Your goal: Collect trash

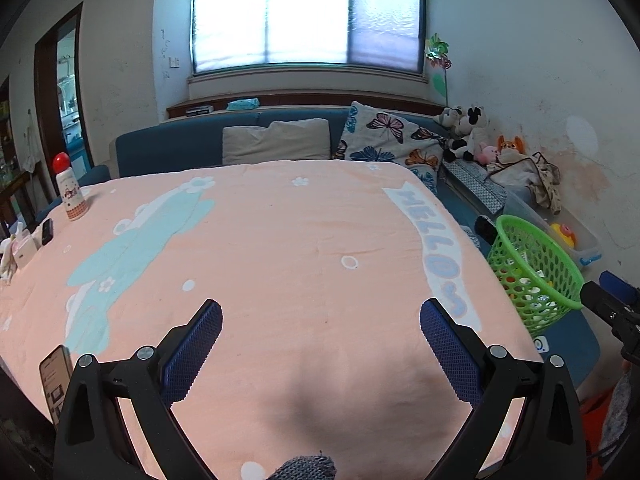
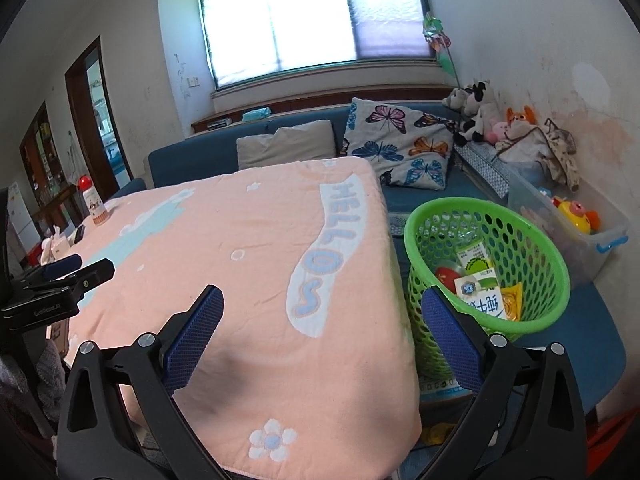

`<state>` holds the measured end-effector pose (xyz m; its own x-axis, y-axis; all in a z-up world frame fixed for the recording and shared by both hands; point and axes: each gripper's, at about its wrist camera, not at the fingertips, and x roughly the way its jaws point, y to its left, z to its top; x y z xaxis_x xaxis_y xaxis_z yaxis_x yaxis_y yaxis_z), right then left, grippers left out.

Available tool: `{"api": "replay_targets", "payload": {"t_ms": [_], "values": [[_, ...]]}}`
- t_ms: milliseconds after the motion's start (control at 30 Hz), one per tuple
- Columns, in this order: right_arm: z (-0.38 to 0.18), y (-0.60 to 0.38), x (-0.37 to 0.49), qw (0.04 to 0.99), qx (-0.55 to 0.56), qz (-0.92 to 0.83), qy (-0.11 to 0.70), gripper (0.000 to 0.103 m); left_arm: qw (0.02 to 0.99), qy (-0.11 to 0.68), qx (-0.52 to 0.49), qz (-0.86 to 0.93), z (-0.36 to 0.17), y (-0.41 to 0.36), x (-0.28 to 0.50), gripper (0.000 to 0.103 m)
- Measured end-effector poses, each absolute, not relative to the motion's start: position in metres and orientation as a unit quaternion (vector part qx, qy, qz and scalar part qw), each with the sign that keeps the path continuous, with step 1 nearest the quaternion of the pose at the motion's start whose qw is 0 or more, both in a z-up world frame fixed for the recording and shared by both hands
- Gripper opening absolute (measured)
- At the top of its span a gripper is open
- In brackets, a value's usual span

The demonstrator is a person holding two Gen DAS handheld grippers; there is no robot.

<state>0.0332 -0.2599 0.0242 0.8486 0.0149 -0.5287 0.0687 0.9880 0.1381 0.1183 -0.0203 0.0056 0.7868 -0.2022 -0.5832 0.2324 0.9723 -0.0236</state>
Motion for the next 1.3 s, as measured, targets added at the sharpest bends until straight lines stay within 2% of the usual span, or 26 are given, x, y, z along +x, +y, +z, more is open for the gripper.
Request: {"api": "replay_targets", "payload": {"t_ms": [1300], "values": [[0.024,-0.243,0.030,0.961,0.059,-0.016,0.271,0.098,0.954,0.287,0.032,-0.079,0.006,-0.010,0.103,0.096]]}}
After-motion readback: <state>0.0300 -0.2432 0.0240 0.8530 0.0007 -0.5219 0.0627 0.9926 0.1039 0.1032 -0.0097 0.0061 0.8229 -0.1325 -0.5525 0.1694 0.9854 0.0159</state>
